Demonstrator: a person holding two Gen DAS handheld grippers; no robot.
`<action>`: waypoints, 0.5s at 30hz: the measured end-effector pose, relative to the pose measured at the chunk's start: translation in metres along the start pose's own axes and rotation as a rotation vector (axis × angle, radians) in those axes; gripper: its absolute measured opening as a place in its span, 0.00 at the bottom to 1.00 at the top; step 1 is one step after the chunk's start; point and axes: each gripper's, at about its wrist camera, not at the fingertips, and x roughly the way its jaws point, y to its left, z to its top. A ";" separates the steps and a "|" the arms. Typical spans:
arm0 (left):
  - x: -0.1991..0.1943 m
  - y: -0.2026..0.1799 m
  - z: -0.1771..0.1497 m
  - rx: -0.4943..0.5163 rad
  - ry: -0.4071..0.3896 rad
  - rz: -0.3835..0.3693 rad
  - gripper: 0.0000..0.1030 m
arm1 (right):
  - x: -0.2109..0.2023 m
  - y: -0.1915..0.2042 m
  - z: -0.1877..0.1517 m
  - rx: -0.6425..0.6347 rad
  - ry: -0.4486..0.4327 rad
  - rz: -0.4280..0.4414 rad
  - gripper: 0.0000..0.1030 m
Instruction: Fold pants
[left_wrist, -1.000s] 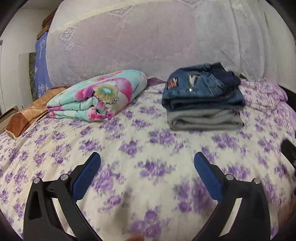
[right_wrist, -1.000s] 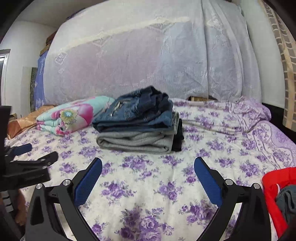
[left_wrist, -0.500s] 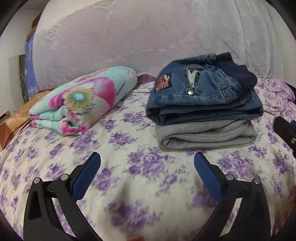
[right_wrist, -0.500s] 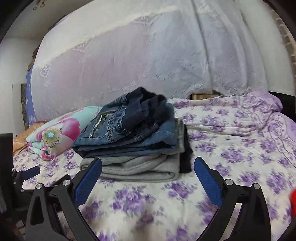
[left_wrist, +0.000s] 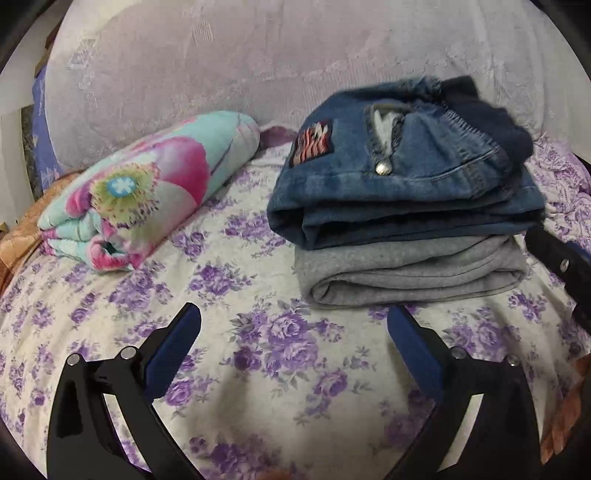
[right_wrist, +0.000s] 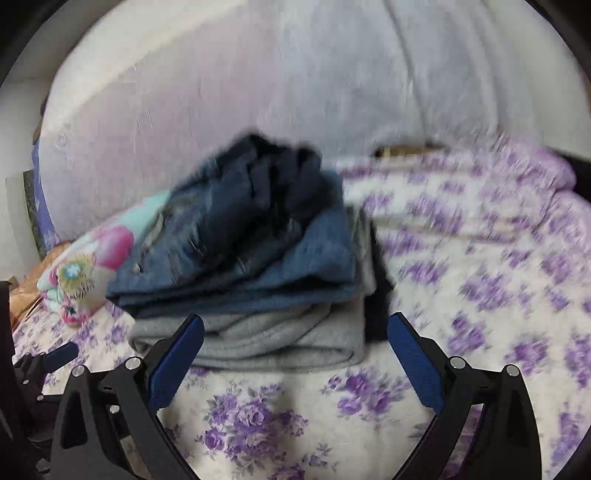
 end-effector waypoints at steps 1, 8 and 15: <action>-0.008 0.000 -0.003 0.003 -0.023 0.004 0.95 | -0.010 0.003 -0.001 -0.016 -0.045 -0.031 0.97; -0.046 0.000 -0.017 -0.005 -0.104 -0.015 0.95 | -0.055 0.009 -0.013 -0.046 -0.144 -0.026 0.97; -0.035 0.000 -0.014 -0.008 -0.084 -0.047 0.95 | -0.034 0.003 -0.013 0.014 0.016 0.085 0.97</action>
